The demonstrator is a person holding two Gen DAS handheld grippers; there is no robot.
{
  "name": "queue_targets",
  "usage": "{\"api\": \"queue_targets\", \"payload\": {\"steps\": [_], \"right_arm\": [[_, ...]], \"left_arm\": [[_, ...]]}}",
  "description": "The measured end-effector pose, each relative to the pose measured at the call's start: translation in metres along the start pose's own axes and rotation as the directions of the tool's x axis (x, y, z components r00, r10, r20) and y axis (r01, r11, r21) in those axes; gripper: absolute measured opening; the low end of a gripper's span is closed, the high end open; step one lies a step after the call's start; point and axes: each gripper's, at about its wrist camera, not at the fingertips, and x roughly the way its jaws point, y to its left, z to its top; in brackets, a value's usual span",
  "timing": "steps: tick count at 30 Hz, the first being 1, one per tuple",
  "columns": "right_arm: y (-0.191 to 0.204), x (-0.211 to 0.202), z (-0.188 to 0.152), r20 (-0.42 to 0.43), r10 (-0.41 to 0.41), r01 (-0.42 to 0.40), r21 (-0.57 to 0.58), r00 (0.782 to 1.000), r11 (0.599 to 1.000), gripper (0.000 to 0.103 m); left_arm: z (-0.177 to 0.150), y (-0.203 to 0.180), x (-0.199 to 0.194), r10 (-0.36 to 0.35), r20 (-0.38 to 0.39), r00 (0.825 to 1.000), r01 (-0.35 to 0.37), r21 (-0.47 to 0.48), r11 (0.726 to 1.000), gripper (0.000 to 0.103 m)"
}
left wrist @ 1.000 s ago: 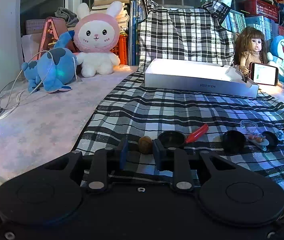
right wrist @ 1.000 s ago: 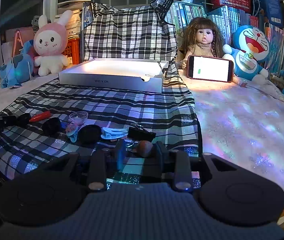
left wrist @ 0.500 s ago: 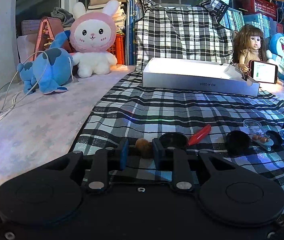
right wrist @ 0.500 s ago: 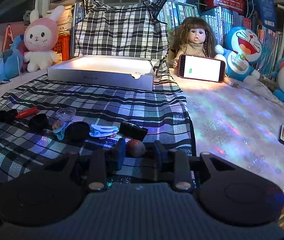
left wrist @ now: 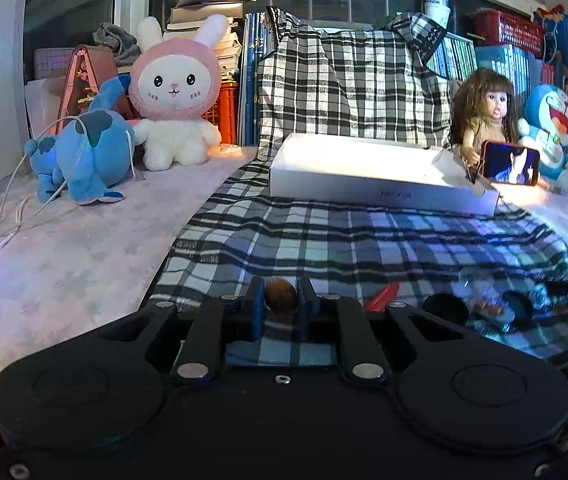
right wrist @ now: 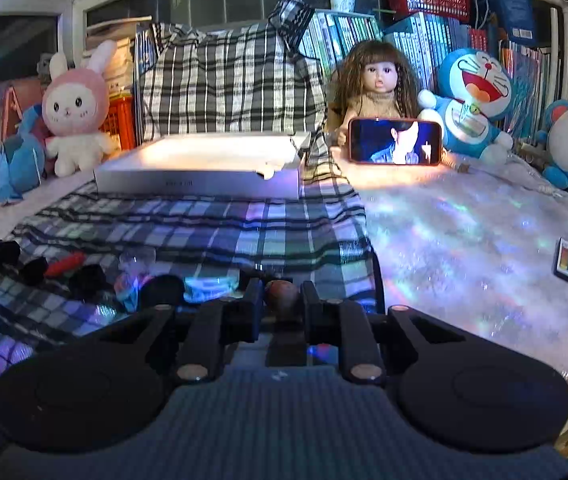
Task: Organize rigid objects
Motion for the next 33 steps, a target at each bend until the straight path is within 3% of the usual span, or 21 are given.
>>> {"api": "queue_targets", "payload": {"steps": [12, 33], "right_arm": [[-0.004, 0.009, 0.025, 0.029, 0.018, -0.018, 0.018, 0.999, 1.000, 0.024], [0.003, 0.068, 0.073, 0.000, 0.089, -0.088, 0.062, 0.996, 0.994, 0.024]], "left_arm": [[0.027, -0.005, 0.012, -0.055, -0.018, 0.998, 0.055, -0.012, 0.998, 0.016], [0.083, -0.014, 0.060, -0.158, -0.029, 0.987, 0.156, -0.067, 0.986, 0.016]]}}
